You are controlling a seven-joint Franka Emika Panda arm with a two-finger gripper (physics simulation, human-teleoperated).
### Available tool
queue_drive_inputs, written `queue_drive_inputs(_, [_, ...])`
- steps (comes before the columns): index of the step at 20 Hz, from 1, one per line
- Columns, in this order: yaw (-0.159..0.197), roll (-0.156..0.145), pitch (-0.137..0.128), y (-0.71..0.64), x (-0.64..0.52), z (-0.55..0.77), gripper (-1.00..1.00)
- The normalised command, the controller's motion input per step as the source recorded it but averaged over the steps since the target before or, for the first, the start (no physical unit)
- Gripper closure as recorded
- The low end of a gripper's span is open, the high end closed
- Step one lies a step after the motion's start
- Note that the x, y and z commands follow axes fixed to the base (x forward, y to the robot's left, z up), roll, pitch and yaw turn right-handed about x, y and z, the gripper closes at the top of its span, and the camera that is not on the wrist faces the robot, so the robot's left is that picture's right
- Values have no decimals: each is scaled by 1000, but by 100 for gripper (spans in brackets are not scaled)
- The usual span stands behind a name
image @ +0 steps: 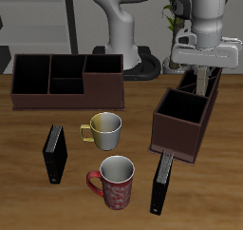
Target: Place the yellow book into the left desk caddy's back compartment
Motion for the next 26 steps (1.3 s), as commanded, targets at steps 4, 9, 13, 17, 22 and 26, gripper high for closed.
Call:
queue_drive_inputs(4, [9,-21,7,-58,88,-92,100])
queue_drive_inputs(9, [-4,11,35,50,-19,-233,100])
queue_drive_inputs(13, [17,13,34,99,9,-224,100])
queue_drive_inputs(17, [5,4,20,-1,28,-119,100])
queue_drive_inputs(22, [5,-12,22,-51,115,-76,100])
queue_drive_inputs(26, [-22,4,47,-39,28,-177,-100])
